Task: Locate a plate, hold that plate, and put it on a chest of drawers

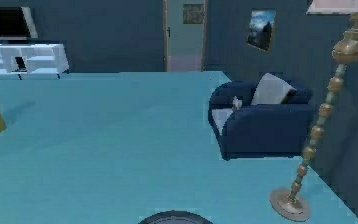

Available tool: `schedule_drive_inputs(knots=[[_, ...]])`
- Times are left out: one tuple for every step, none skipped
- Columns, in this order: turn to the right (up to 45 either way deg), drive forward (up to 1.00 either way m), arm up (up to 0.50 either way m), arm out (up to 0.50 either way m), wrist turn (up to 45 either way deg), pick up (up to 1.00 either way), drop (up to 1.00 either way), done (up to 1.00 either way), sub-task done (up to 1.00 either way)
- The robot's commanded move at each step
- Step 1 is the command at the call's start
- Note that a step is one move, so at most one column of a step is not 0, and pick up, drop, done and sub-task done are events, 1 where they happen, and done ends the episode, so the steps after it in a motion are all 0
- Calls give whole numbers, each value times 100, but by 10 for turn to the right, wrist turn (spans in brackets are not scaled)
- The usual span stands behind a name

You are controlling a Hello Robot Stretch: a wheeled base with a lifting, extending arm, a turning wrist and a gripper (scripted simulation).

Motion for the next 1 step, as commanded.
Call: schedule_drive_inputs(knots=[[0,100,0,0,0,0,0,0,0]])
